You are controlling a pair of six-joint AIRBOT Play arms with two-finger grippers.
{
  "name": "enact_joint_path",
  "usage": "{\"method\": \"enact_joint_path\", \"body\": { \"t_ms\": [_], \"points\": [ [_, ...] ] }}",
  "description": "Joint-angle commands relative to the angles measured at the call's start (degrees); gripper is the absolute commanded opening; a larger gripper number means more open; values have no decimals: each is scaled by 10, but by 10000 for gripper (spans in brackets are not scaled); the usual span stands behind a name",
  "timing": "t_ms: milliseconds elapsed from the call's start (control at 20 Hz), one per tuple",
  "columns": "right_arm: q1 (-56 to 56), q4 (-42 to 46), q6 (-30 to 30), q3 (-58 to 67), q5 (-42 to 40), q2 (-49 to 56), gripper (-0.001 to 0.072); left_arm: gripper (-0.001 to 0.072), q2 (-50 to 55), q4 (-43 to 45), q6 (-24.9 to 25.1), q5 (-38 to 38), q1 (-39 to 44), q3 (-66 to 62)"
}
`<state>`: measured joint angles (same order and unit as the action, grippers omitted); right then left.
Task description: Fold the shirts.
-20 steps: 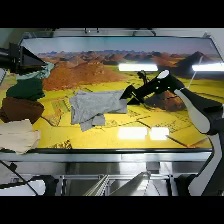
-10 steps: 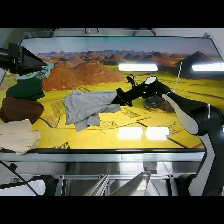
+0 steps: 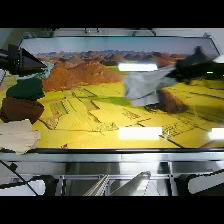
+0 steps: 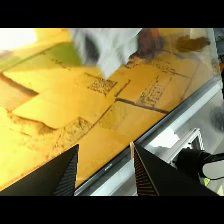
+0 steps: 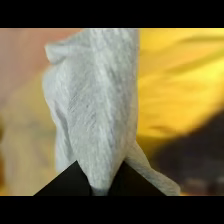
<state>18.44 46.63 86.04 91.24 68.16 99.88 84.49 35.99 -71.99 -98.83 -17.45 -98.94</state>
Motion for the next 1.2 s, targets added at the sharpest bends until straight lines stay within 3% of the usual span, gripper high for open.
{"method": "enact_joint_path", "body": {
  "t_ms": [0, 150, 400, 750, 800, 850, 900, 1100, 1150],
  "points": [
    [202, 179, 57, -1, 50, -61, 15, 355, 0, 0, 0, -2, 0, 0],
    [333, 256, 57, -24, 104, -70, 15, 355, 0, 0, 0, 0, 0, 0],
    [483, 337, 55, -111, 108, -86, 15, 355, 0, 0, -2, 0, 0, 0],
    [577, 365, 18, -122, 82, -84, 19, 355, 0, 0, -21, 0, 0, 0],
    [577, 368, 11, -122, 83, -84, 102, 356, 0, 0, -21, 0, 0, 0],
    [577, 368, 12, -122, 87, -84, 446, 356, 0, 0, -21, 1, 0, 0],
    [577, 368, 12, -122, 100, -84, 683, 356, 0, 0, -21, 3, 0, 0],
    [571, 364, 49, -121, 189, -91, 679, 356, 0, 0, -20, 5, 0, 0],
    [563, 355, 54, -121, 205, -96, 638, 355, 0, 0, -20, 5, 0, 0]
  ]
}}
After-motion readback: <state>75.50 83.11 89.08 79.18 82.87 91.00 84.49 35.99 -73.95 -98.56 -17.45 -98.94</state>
